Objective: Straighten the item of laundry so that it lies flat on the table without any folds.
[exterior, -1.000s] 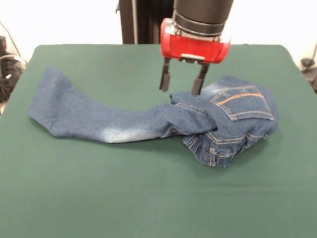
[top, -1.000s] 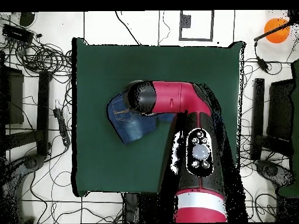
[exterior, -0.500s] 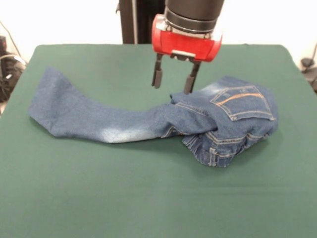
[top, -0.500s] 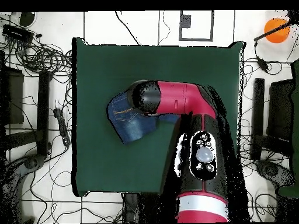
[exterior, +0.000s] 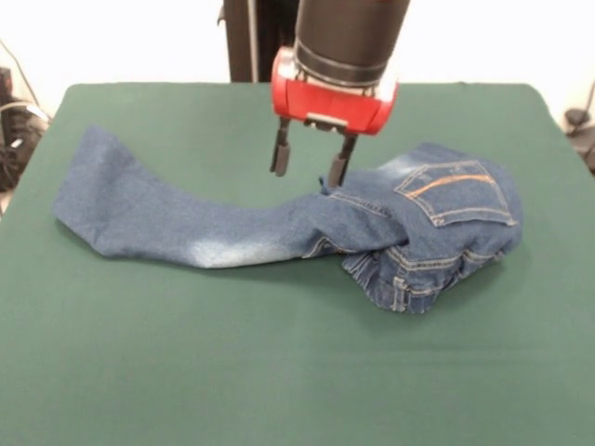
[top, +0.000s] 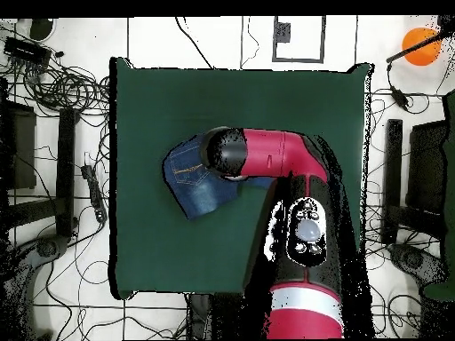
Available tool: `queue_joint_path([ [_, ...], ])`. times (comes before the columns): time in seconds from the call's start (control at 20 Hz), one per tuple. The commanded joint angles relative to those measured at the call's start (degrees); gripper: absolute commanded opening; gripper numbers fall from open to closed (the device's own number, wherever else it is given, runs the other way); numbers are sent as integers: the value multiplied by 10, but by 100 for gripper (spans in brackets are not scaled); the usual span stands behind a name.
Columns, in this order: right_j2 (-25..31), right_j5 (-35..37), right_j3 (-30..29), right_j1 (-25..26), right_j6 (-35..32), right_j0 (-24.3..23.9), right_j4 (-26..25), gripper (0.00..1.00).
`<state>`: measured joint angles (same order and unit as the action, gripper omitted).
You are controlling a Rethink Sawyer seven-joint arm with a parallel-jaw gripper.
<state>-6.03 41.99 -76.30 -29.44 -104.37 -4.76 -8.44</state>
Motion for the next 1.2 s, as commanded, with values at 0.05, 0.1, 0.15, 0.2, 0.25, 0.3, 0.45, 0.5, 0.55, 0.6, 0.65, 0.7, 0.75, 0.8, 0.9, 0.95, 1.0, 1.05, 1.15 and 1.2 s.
queue_joint_path([
  [0.05,-3,-13,-19,64,-195,48,39,100],
  [0.1,-1,-15,-23,62,-199,50,48,100],
  [0.15,2,-14,-27,62,-202,50,58,100],
  [0.2,-1,-16,-27,61,-202,54,61,100],
  [0.25,0,-15,-29,61,-204,55,68,100],
  [0.3,-1,-16,-30,61,-207,58,74,100],
  [0.45,-4,-9,-27,59,-212,67,91,100],
  [0.5,-7,-5,-26,59,-214,70,98,100],
  [0.55,-6,-4,-27,58,-217,72,104,100],
  [0.6,-9,-4,-29,55,-218,77,108,100],
  [0.65,-10,-3,-29,55,-219,79,112,100],
  [0.7,-13,0,-30,53,-220,82,114,100],
  [0.75,-14,-1,-33,51,-217,82,114,100],
  [0.8,-15,-2,-36,49,-214,82,114,100],
  [0.9,-17,3,-32,49,-206,79,113,100],
  [0.95,-18,7,-29,49,-203,78,114,100],
  [1.0,-17,7,-29,49,-201,77,114,100],
  [1.05,-15,5,-30,50,-199,75,115,100],
  [1.15,-13,-1,-35,49,-194,71,114,100],
  [1.2,-12,1,-34,47,-190,69,114,100],
])
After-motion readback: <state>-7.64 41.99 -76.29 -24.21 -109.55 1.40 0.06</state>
